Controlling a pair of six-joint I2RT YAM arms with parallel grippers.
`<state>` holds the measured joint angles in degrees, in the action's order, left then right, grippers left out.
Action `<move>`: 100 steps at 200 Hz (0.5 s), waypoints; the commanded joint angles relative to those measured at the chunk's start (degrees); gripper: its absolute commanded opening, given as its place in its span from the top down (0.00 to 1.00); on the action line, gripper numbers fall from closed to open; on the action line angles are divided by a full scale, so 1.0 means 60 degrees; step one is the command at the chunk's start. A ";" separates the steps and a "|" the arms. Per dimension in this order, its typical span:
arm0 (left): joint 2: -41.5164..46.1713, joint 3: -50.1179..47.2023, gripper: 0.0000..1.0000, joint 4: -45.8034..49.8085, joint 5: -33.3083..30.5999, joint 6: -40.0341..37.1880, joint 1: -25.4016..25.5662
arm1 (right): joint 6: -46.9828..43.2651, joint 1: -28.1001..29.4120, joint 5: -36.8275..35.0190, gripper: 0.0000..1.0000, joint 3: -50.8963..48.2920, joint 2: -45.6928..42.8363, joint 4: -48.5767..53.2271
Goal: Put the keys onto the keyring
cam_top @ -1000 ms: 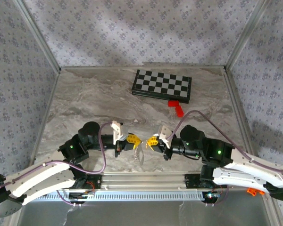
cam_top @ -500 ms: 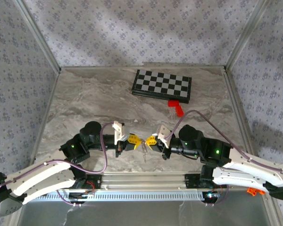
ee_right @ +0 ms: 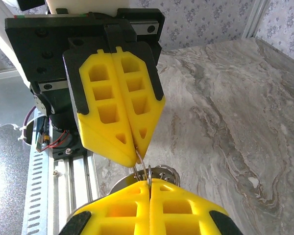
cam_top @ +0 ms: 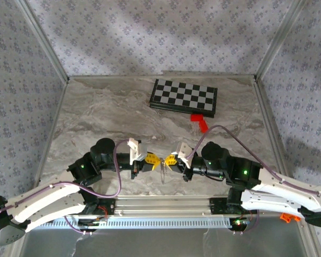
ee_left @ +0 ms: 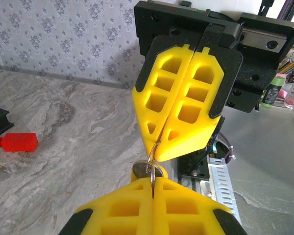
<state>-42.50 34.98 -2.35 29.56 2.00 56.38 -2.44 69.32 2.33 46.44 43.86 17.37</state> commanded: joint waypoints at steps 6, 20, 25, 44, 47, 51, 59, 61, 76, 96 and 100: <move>0.0166 0.0483 1.00 -0.0198 0.0070 -0.0205 0.0080 | -0.0120 0.0063 0.0059 1.00 -0.0047 -0.0297 -0.0059; 0.0188 0.0483 1.00 -0.0194 0.0053 -0.0229 0.0081 | -0.0128 0.0059 0.0066 1.00 -0.0020 -0.0391 -0.0027; 0.0194 0.0487 1.00 -0.0193 0.0065 -0.0217 0.0081 | -0.0121 0.0056 0.0078 1.00 -0.0027 -0.0395 0.0028; 0.0198 0.0515 1.00 -0.0180 0.0057 -0.0242 0.0074 | -0.0136 0.0063 0.0099 1.00 -0.0021 -0.0381 0.0107; 0.0199 0.0526 1.00 -0.0154 0.0061 -0.0232 0.0078 | -0.0136 0.0056 0.0103 1.00 -0.0020 -0.0381 0.0097; 0.0201 0.0527 1.00 -0.0164 0.0060 -0.0252 0.0081 | -0.0136 0.0063 0.0111 1.00 -0.0019 -0.0373 0.0108; 0.0207 0.0540 1.00 -0.0138 0.0074 -0.0257 0.0081 | -0.0136 0.0063 0.0116 1.00 -0.0019 -0.0352 0.0134; 0.0201 0.0541 1.00 -0.0133 0.0070 -0.0256 0.0081 | -0.0136 0.0063 0.0119 1.00 -0.0012 -0.0341 0.0137; 0.0200 0.0543 1.00 -0.0121 0.0079 -0.0246 0.0081 | -0.0176 0.0065 0.0139 1.00 0.0038 -0.0267 0.0210; 0.0204 0.0578 1.00 -0.0081 0.0070 -0.0277 0.0079 | -0.0220 0.0059 0.0209 1.00 0.0096 -0.0185 0.0298; 0.0202 0.0596 1.00 -0.0070 0.0068 -0.0275 0.0088 | -0.0225 0.0063 0.0233 1.00 0.0109 -0.0183 0.0332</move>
<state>-42.22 35.11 -1.52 29.52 1.50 56.38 -2.66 69.32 2.46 46.41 42.54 18.11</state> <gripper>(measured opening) 0.045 0.051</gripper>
